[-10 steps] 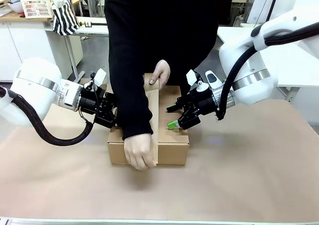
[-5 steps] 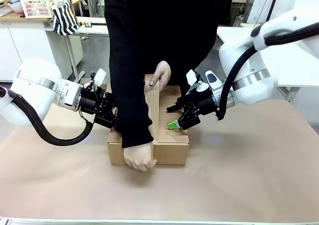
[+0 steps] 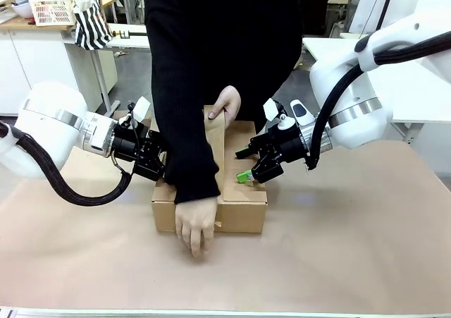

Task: Pack the gift set into the box.
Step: Press and hold the closed box until the human finishes sealing it.

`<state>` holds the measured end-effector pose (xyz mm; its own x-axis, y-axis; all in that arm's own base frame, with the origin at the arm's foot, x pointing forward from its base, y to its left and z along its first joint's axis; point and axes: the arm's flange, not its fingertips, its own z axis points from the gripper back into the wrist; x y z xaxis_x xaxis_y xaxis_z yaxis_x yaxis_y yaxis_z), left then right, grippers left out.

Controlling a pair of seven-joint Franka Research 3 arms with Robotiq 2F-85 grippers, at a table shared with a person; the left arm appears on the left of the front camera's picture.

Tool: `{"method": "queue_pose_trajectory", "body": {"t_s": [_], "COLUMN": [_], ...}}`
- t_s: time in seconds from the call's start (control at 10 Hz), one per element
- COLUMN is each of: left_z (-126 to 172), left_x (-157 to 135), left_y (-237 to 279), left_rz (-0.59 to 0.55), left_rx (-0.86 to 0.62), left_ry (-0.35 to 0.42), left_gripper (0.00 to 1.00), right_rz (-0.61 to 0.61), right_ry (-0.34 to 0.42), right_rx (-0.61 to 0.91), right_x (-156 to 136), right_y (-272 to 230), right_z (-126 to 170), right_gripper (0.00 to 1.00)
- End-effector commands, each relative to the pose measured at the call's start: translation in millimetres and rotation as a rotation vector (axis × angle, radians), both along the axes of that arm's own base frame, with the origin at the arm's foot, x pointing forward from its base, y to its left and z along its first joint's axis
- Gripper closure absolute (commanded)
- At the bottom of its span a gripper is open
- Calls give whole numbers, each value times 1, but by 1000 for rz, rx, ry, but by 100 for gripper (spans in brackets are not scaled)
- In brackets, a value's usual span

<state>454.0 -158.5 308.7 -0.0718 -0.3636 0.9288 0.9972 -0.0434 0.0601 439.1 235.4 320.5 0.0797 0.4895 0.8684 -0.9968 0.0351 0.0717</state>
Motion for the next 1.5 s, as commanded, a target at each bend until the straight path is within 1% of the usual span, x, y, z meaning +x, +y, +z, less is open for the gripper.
{"method": "queue_pose_trajectory", "body": {"t_s": [0.0,1.4], "left_z": [-2,-2], "left_x": [-1,-1], "left_y": [0,0], "left_rz": [-5,-5], "left_rx": [0,0], "left_ry": [-9,-9], "left_gripper": [0,0], "right_rz": [-14,-14], "right_ry": [13,13], "right_rx": [4,4], "right_x": [-2,-2], "right_y": [-1,-1], "right_z": [-5,-5], "right_gripper": [0,0]}}
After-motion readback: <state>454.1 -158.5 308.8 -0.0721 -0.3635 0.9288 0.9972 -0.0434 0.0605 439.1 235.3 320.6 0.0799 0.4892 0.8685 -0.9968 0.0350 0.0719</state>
